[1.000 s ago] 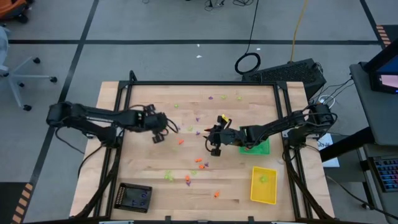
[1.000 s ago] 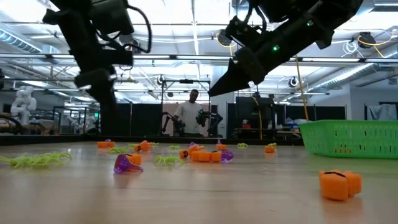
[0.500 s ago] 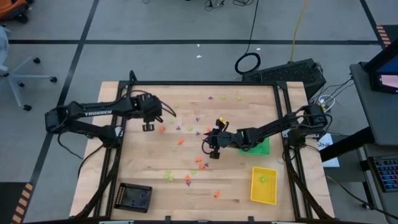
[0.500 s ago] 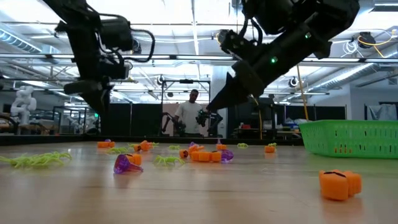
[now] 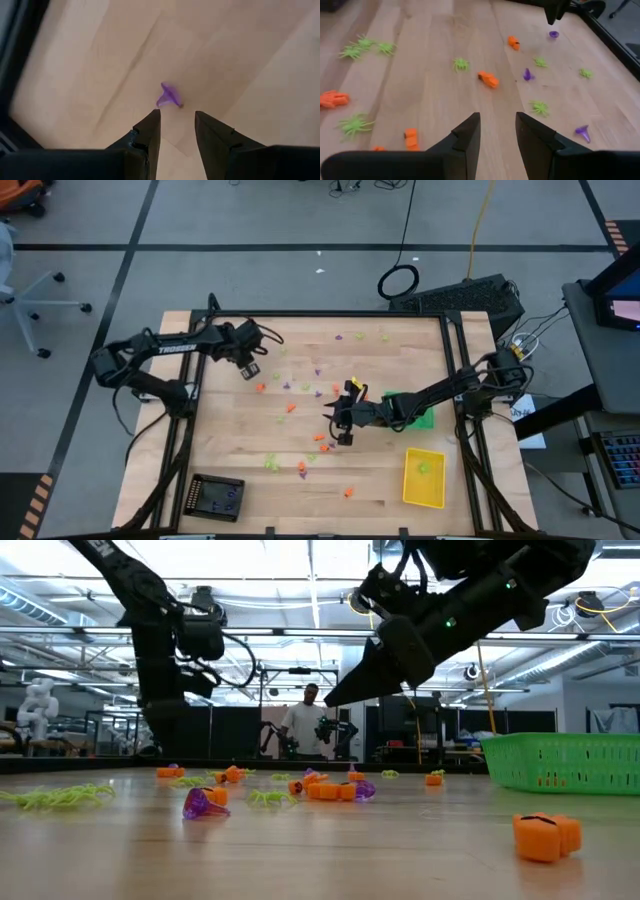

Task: Sort Halloween decoration
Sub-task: Put the purple witch hat toy into the black bin

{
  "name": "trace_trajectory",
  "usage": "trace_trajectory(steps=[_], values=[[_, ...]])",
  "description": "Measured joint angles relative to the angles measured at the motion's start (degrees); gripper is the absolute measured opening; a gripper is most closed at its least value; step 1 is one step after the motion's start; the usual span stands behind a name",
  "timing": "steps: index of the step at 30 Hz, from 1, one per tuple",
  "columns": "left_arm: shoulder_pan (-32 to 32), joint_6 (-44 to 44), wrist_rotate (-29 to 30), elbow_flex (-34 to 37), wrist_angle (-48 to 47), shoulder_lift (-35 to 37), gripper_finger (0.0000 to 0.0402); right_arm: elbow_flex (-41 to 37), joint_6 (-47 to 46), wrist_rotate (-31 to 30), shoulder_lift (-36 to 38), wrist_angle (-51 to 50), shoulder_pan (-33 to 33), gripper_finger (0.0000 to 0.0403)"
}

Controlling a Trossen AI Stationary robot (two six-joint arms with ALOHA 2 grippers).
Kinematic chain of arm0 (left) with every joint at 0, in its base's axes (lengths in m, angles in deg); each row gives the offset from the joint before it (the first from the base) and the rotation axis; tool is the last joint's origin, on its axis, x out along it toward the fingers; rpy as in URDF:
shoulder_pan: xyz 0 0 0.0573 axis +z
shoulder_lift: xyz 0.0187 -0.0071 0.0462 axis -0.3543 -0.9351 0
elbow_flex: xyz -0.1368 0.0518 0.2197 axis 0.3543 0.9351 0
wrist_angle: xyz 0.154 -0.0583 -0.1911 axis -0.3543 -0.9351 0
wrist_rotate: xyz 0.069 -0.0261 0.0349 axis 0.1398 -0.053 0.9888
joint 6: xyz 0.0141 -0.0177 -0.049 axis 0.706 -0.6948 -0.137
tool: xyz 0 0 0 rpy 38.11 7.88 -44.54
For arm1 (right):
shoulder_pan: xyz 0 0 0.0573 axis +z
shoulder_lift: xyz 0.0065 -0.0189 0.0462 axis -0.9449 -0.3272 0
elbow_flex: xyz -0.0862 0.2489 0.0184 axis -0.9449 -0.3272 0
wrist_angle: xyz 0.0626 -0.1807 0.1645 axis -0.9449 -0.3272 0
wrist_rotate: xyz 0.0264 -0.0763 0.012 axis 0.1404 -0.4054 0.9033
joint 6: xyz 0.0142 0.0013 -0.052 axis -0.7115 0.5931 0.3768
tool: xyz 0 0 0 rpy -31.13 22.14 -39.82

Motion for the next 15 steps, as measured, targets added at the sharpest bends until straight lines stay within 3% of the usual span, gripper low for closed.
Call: trace_trajectory(steps=[8, 15], values=[[1.5, -12.1, -1.4, 0.0, 6.0, -0.6, 0.0116, 0.0, 0.1, 0.0, 0.0, 0.2, 0.4, 0.011], [3.1, -18.7, -2.2, 0.0, 5.7, -2.5, 0.0116, 0.0, -0.4, 0.0, 0.0, 0.2, 0.7, 0.011]])
